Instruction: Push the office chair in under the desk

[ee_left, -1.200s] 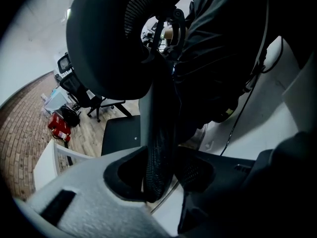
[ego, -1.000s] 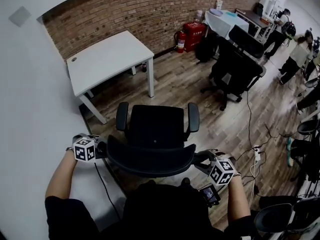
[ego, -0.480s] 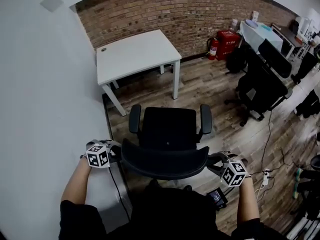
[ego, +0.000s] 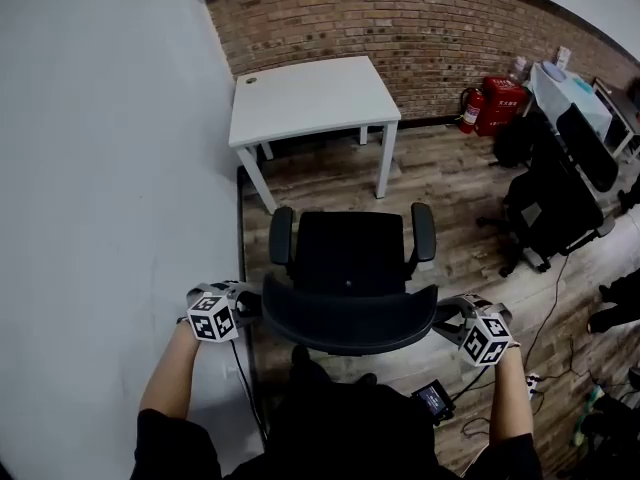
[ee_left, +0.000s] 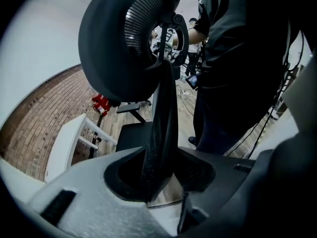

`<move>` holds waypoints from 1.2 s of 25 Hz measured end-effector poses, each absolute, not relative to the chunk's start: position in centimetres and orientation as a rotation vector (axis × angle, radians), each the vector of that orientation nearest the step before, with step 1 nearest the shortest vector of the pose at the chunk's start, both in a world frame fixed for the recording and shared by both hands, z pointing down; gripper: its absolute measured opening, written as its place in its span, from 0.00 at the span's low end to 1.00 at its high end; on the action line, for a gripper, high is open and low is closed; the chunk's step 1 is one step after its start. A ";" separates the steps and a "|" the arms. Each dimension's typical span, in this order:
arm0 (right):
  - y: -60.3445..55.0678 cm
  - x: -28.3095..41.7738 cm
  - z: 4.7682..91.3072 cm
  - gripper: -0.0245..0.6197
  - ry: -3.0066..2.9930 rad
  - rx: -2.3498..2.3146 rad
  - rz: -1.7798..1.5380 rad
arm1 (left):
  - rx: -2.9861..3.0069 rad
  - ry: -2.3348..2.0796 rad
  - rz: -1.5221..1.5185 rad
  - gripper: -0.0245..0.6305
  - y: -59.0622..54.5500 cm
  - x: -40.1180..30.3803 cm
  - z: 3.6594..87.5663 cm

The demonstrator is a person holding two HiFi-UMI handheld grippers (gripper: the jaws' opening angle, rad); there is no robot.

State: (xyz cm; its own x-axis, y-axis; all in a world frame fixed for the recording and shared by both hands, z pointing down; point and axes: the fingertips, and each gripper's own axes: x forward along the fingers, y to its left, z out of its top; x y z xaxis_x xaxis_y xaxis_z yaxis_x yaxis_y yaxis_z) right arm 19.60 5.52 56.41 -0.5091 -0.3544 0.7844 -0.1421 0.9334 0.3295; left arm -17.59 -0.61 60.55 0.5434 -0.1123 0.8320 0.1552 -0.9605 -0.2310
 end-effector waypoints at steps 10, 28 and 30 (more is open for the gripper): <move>2.3 23.3 56.0 0.31 -2.135 0.298 -0.368 | -2.540 0.156 -1.363 0.27 1.7 -14.1 60.0; -3.2 24.4 56.5 0.33 -2.122 0.352 -0.393 | -2.576 0.248 -1.323 0.27 -1.9 -12.5 60.0; -4.3 24.4 56.6 0.34 -2.114 0.363 -0.392 | -2.580 0.252 -1.327 0.27 -3.0 -12.5 60.1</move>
State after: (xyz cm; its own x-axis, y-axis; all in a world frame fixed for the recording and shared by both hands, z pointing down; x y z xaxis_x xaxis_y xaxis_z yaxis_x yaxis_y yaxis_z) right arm 24.39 -4.28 56.57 -0.5291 -0.4015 0.7476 -0.1064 0.9054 0.4110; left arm -12.50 -2.96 60.15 0.5753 -0.2549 0.7772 -0.0481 -0.9591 -0.2789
